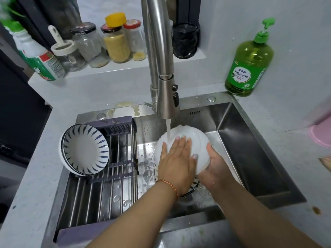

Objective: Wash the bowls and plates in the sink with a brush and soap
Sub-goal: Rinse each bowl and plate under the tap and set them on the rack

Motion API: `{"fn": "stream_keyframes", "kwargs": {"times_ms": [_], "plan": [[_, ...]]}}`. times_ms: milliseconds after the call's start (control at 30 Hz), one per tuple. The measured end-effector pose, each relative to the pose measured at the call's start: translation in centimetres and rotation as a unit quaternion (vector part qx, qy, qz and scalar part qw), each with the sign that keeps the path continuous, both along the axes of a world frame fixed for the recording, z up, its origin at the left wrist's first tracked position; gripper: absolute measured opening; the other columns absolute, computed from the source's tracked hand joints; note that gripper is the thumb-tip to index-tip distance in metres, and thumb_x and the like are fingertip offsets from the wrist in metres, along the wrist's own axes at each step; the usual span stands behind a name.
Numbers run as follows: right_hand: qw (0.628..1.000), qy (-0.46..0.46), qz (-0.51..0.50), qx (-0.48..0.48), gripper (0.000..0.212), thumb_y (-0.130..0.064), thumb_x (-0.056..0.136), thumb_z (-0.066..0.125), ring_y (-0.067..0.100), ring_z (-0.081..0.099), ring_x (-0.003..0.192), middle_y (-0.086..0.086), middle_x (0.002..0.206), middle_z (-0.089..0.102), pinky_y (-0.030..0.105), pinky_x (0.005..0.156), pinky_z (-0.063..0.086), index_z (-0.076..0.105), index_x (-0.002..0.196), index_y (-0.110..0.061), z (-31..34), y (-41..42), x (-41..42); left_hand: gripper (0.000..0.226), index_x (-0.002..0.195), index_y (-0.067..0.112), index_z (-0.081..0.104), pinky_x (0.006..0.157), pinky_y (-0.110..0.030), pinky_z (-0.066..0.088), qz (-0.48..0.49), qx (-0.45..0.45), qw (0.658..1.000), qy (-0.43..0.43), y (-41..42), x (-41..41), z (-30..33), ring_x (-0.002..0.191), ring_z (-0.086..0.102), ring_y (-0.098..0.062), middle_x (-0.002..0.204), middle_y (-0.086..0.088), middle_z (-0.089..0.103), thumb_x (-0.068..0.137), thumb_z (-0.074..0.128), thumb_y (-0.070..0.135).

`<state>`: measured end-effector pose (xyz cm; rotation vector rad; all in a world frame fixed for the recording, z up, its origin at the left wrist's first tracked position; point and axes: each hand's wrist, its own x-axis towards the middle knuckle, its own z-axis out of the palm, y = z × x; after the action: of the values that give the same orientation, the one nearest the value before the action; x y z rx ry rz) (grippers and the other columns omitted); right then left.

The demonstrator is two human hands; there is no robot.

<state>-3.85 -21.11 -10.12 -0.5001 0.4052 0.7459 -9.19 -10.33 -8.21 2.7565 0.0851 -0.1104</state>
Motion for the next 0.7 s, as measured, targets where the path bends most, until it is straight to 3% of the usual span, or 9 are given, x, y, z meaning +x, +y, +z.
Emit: {"fn": "stream_keyframes", "kwargs": {"times_ms": [133, 267, 367, 467, 600, 700], "plan": [[0.998, -0.042, 0.036, -0.005, 0.06, -0.044, 0.093, 0.039, 0.034, 0.055, 0.122, 0.018, 0.133, 0.057, 0.052, 0.103, 0.041, 0.042, 0.14, -0.007, 0.4, 1.0, -0.9, 0.058, 0.155, 0.023, -0.004, 0.12, -0.043, -0.01, 0.028, -0.012, 0.999, 0.036, 0.6, 2.6, 0.7, 0.149, -0.011, -0.012, 0.163, 0.003, -0.007, 0.103, 0.012, 0.043], [0.998, -0.039, 0.051, -0.005, 0.058, -0.042, 0.094, 0.038, 0.039, 0.048, 0.127, 0.021, 0.136, 0.052, 0.056, 0.111, 0.027, 0.042, 0.14, -0.007, 0.7, 1.7, -1.4, 0.056, 0.155, 0.025, 0.007, 0.12, -0.047, -0.007, 0.055, -0.023, 0.998, 0.036, 1.3, 4.9, 0.9, 0.149, -0.006, -0.014, 0.163, 0.003, -0.002, 0.103, 0.017, 0.042], [0.997, -0.051, 0.044, -0.027, 0.049, -0.04, 0.097, 0.038, 0.037, 0.057, 0.118, 0.02, 0.128, 0.06, 0.054, 0.102, 0.039, 0.052, 0.132, -0.008, 0.7, 1.6, -1.5, 0.051, 0.151, 0.029, 0.027, 0.119, -0.046, 0.002, 0.072, 0.011, 0.997, 0.017, 2.0, 5.9, 1.5, 0.148, 0.013, -0.018, 0.16, 0.002, 0.02, 0.103, 0.016, 0.044], [0.996, -0.069, 0.042, -0.039, 0.054, -0.039, 0.089, 0.047, 0.037, 0.057, 0.118, 0.02, 0.127, 0.06, 0.054, 0.102, 0.04, 0.052, 0.133, -0.007, 1.1, 1.3, -1.5, 0.048, 0.133, 0.028, 0.051, 0.103, -0.037, 0.033, 0.108, 0.011, 0.994, 0.009, 3.1, 6.1, 2.7, 0.125, 0.044, -0.029, 0.133, -0.009, 0.054, 0.103, 0.018, 0.045], [0.996, -0.069, 0.033, -0.042, 0.056, -0.041, 0.088, 0.045, 0.034, 0.059, 0.116, 0.018, 0.126, 0.062, 0.051, 0.096, 0.045, 0.052, 0.132, -0.008, 1.4, 0.8, -1.1, 0.045, 0.117, 0.019, 0.058, 0.084, -0.035, 0.043, 0.131, -0.023, 0.991, 0.005, 4.2, 5.8, 3.9, 0.108, 0.056, -0.035, 0.109, -0.015, 0.059, 0.103, 0.022, 0.043], [0.997, -0.063, 0.023, -0.029, 0.068, -0.046, 0.08, 0.054, 0.038, 0.055, 0.121, 0.018, 0.132, 0.057, 0.055, 0.1, 0.042, 0.046, 0.138, -0.011, 1.4, 0.2, -0.4, 0.031, 0.125, 0.013, 0.05, 0.085, -0.037, 0.045, 0.143, -0.056, 0.987, 0.04, 5.3, 5.6, 3.0, 0.111, 0.056, -0.036, 0.118, -0.014, 0.057, 0.101, 0.039, 0.029]]}}
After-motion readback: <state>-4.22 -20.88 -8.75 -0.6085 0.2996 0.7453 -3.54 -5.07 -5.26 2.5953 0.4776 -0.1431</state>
